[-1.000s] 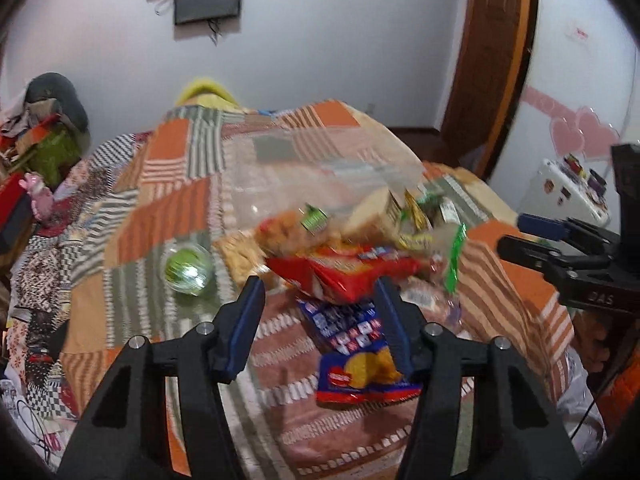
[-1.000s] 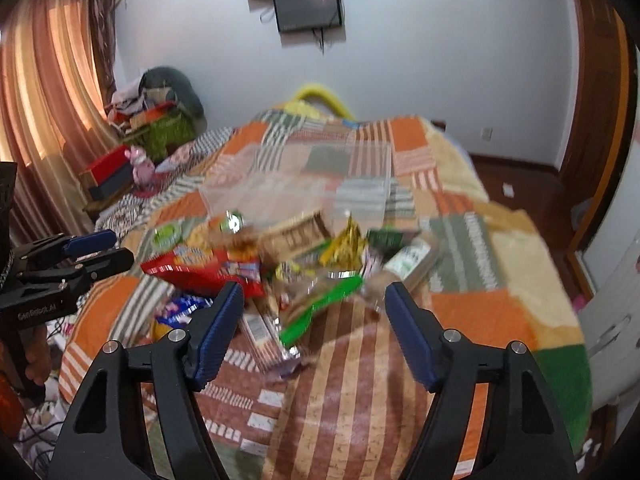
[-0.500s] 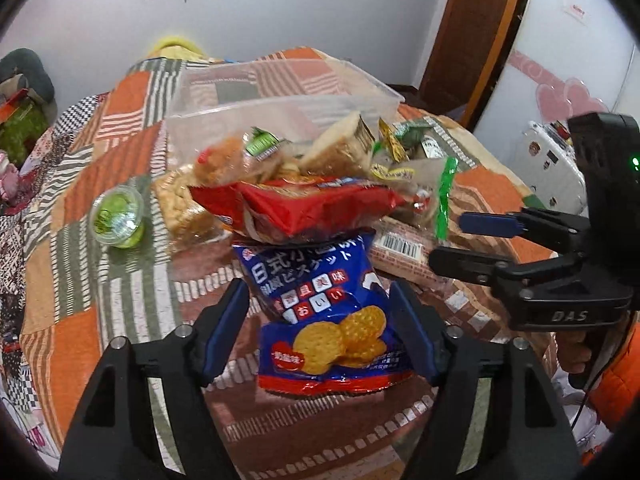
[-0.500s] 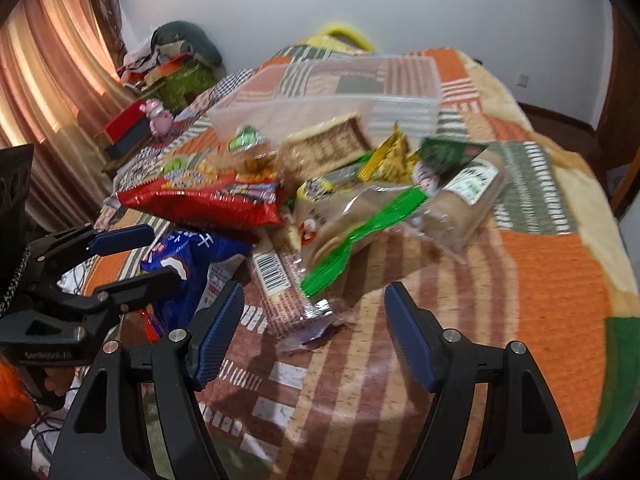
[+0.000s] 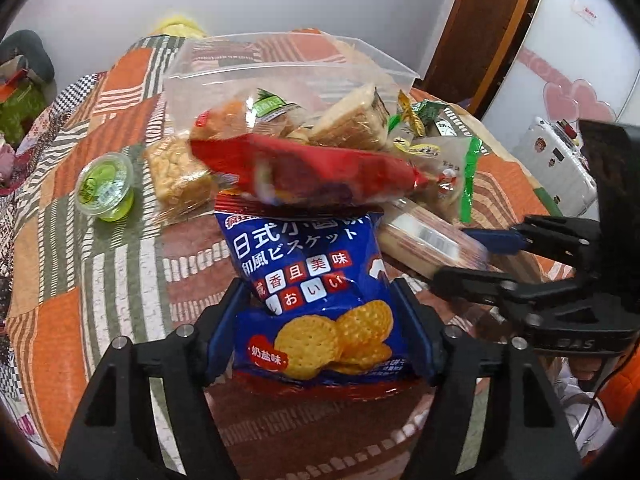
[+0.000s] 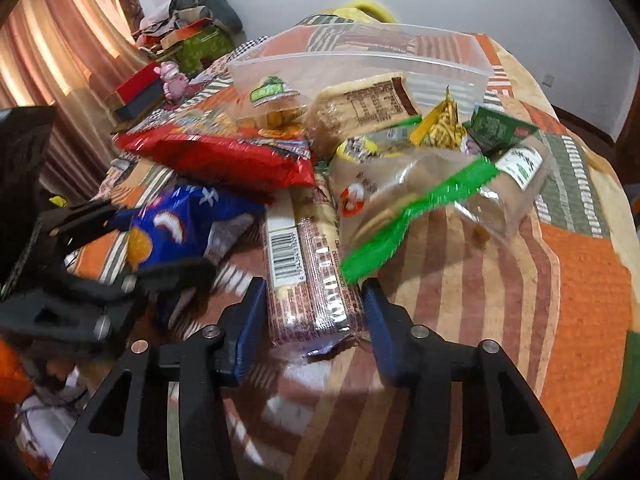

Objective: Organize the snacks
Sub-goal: 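Grasp the blue biscuit bag with the left tool while the right tool grasps the cracker roll, then carry both snacks into the clear plastic box and open both tools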

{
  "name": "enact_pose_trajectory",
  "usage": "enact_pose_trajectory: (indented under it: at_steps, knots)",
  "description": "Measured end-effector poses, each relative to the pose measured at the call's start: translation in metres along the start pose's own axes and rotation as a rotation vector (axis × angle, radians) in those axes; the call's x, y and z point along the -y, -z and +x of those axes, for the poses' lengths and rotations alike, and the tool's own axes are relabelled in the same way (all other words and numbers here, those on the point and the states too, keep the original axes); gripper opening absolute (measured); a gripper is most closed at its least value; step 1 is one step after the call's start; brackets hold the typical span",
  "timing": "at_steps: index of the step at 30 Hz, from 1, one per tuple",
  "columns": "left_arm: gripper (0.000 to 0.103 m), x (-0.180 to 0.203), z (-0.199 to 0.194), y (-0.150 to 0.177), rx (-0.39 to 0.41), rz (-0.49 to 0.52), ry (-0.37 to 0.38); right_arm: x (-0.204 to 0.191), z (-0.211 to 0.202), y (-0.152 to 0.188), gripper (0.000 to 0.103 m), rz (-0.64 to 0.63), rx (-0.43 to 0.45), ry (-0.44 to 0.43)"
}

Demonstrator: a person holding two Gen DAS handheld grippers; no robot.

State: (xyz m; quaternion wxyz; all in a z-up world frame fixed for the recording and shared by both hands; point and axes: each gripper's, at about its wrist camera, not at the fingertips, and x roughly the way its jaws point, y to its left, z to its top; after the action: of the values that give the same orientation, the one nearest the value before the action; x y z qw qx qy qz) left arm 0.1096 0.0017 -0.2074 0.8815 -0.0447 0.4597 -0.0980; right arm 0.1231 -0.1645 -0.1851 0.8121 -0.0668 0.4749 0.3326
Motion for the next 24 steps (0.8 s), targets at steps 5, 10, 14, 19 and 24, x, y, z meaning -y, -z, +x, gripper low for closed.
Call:
enact_pose_trajectory:
  at_steps: [5,10,14,19,24]
  knots:
    - [0.068,-0.006,-0.009,0.011,0.018,-0.006,-0.013,-0.005,-0.009,0.008,0.046,-0.031,-0.033,-0.049]
    - [0.065,-0.011,-0.018,0.016,0.031,-0.017,-0.027,-0.009,0.008,-0.008,0.052,-0.009,-0.035,-0.022]
    - [0.064,-0.016,-0.024,0.02,0.037,-0.019,-0.053,-0.017,0.024,-0.018,0.052,-0.008,-0.027,0.017]
    - [0.063,-0.026,-0.032,0.023,0.049,-0.053,-0.07,-0.026,0.023,-0.018,0.043,-0.034,-0.01,0.06]
    - [0.062,-0.032,-0.048,0.021,0.087,-0.074,-0.09,-0.026,0.002,-0.01,0.043,-0.041,0.018,0.046]
